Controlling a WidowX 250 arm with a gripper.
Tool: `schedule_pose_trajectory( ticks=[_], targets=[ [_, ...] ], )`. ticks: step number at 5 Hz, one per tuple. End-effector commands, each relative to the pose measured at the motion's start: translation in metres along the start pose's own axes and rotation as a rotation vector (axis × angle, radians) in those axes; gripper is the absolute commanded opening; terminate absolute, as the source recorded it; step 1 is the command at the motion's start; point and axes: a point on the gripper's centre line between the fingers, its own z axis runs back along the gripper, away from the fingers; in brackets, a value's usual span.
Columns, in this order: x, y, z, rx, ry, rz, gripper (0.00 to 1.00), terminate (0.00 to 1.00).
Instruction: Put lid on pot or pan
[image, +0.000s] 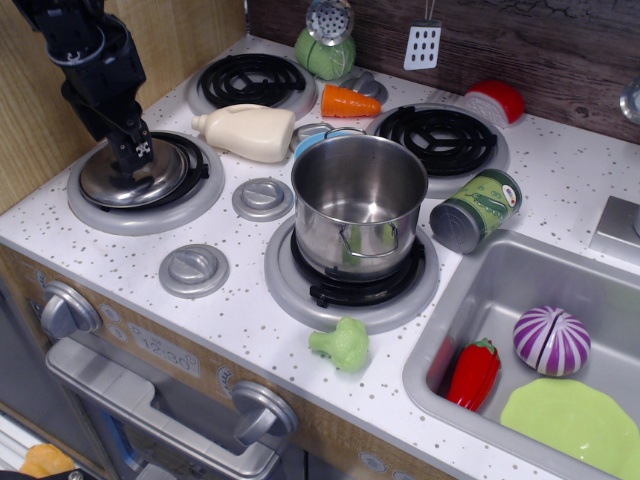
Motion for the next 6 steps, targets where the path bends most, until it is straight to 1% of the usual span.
schedule_pose_trajectory(
  ticks=[1, 3, 4, 5, 6],
  targets=[
    [0.008, 0.01, 0.008, -0.003, -0.016, -0.005, 0.0, 0.0],
    [0.01, 0.002, 0.021, -0.043, 0.025, 0.02, 0.0, 0.0],
    [0.015, -0.004, 0.044, -0.043, 0.063, 0.027, 0.0, 0.0],
    [0.023, -0.017, 0.089, -0.033, 0.121, 0.06, 0.0, 0.0],
    [0.027, -0.047, 0.12, -0.038, 0.132, 0.125, 0.0, 0.0]
  ],
)
